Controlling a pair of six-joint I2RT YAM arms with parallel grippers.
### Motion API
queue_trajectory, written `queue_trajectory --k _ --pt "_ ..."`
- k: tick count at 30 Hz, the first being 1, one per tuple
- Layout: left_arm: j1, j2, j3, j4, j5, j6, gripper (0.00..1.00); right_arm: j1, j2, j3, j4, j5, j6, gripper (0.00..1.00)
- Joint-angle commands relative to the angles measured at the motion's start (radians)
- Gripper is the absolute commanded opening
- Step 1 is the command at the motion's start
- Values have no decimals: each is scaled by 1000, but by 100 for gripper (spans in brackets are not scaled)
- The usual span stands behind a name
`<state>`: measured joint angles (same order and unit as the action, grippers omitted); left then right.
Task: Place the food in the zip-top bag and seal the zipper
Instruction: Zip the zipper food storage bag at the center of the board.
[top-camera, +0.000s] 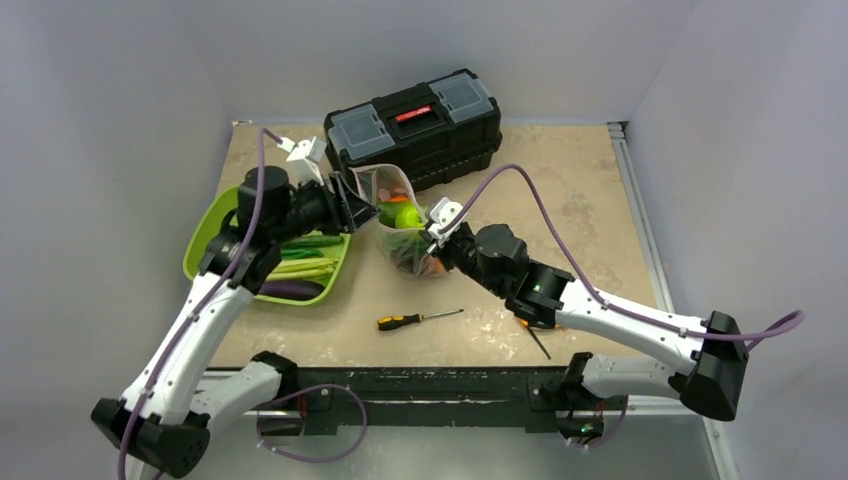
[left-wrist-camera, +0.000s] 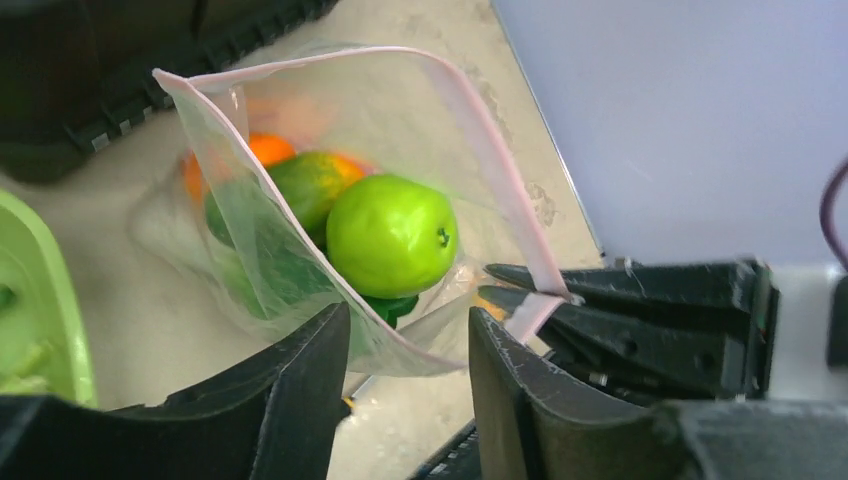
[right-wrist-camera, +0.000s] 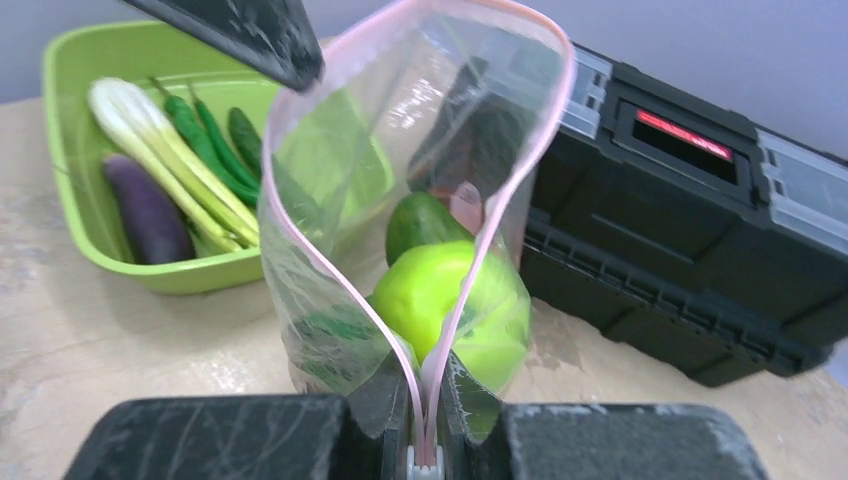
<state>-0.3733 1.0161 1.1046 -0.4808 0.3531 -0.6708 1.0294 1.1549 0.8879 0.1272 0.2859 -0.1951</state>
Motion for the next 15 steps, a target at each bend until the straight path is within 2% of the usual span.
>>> queue_trajectory --k 1,4,7,9,12,15 --pt "-1 -129 36 107 71 399 50 -38 -40 19 75 -195 -7 0" --pt "-32 -195 -37 210 242 648 56 -77 -50 12 74 -277 4 0" --pt "-149 -220 -73 196 281 964 69 -119 -61 0 84 -376 25 0" --pt "-194 -200 -68 175 342 1123 72 -127 -60 1 80 -412 27 0" --pt "-205 -130 -14 150 429 1220 74 -128 -57 6 59 -431 26 0" --pt "-217 -27 97 22 456 1350 75 -127 -69 2 48 -436 29 0"
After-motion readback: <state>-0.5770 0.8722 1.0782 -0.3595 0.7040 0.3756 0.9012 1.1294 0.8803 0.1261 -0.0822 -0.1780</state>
